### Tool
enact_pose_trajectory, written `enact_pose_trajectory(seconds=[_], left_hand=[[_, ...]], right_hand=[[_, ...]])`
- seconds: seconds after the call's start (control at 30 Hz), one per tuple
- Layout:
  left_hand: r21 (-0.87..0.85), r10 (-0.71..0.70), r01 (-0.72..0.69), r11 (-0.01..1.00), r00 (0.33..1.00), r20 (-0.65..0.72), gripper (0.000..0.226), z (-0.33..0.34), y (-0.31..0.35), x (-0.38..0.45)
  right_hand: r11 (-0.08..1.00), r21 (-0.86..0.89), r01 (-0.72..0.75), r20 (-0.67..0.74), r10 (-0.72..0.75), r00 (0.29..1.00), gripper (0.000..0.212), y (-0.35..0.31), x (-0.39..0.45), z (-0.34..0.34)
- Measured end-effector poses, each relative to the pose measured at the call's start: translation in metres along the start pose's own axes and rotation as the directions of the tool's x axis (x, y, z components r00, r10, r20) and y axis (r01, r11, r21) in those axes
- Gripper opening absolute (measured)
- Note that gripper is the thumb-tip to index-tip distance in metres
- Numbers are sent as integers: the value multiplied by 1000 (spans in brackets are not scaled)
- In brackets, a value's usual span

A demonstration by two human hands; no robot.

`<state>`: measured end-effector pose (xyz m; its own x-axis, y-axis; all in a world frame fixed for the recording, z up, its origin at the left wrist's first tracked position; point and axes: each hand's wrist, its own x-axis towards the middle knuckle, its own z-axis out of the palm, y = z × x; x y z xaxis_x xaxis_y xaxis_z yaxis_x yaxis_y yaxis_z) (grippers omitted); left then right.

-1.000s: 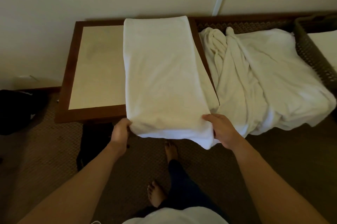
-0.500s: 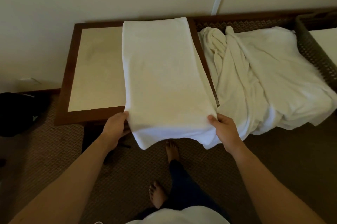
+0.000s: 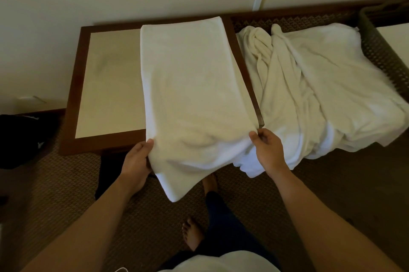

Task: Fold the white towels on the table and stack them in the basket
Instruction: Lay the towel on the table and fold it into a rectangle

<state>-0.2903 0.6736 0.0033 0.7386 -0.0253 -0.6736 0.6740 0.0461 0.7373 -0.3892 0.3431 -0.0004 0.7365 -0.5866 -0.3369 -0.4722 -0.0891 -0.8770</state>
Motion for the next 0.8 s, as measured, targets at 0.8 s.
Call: enact_pose_trajectory(seconds=[0.8], left_hand=[[571, 320, -107, 814, 903, -287, 44, 23, -1, -3]], right_hand=[[988, -154, 11, -192, -41, 981, 12, -7, 5, 18]])
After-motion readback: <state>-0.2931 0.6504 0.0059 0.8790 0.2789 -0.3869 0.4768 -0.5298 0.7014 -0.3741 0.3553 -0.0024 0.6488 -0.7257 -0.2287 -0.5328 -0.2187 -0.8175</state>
